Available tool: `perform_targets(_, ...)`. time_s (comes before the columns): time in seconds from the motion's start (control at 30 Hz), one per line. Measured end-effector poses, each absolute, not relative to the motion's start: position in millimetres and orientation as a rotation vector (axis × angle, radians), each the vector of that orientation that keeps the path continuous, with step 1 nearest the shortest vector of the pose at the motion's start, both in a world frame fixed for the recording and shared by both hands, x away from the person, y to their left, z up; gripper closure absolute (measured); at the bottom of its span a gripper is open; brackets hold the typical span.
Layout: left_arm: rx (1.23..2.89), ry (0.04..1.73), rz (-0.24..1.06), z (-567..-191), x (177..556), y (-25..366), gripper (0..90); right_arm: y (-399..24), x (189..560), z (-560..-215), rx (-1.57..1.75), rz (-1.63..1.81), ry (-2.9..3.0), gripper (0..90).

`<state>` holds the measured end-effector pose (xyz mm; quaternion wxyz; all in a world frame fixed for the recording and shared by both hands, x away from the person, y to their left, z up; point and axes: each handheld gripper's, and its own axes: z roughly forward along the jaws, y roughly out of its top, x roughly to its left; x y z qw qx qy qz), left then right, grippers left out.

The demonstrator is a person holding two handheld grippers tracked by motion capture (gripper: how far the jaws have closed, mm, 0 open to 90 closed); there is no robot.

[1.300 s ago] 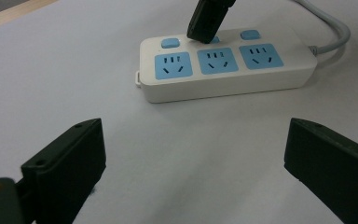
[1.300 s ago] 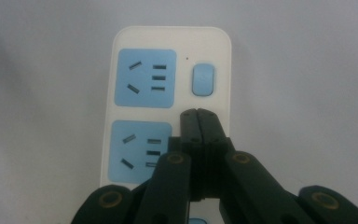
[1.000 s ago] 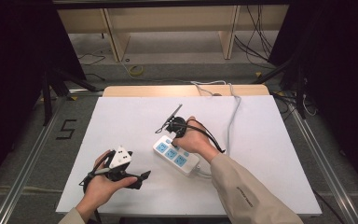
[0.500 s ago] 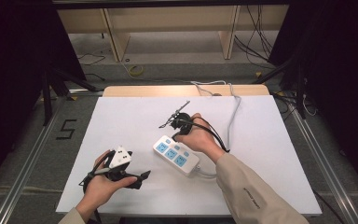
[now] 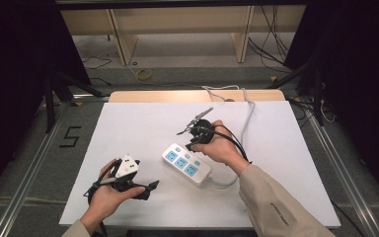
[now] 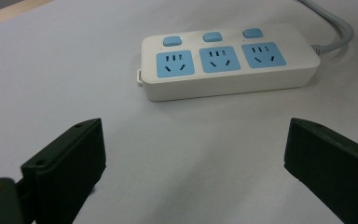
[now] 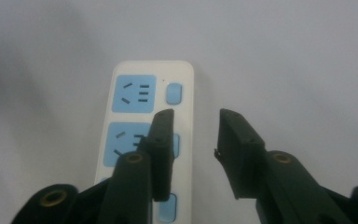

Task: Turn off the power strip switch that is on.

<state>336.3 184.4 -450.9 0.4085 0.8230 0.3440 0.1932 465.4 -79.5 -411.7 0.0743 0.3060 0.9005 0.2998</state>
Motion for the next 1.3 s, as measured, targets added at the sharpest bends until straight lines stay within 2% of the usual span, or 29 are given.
perform_targets(0.23,2.072,0.874,0.489,-451,336,185,4.8,-97,458,-407,0.895,0.999,2.64,48.6)
perform_targets(0.63,2.072,0.881,0.49,-451,336,185,4.9,-143,435,-402,0.926,1.129,2.517,34.9)
perform_targets(0.97,2.075,0.887,0.494,-452,336,186,4.9,-193,404,-401,0.942,1.236,2.434,30.4)
perform_targets(1.3,2.078,0.889,0.496,-452,336,186,4.9,-247,359,-420,1.008,1.323,2.303,29.0)
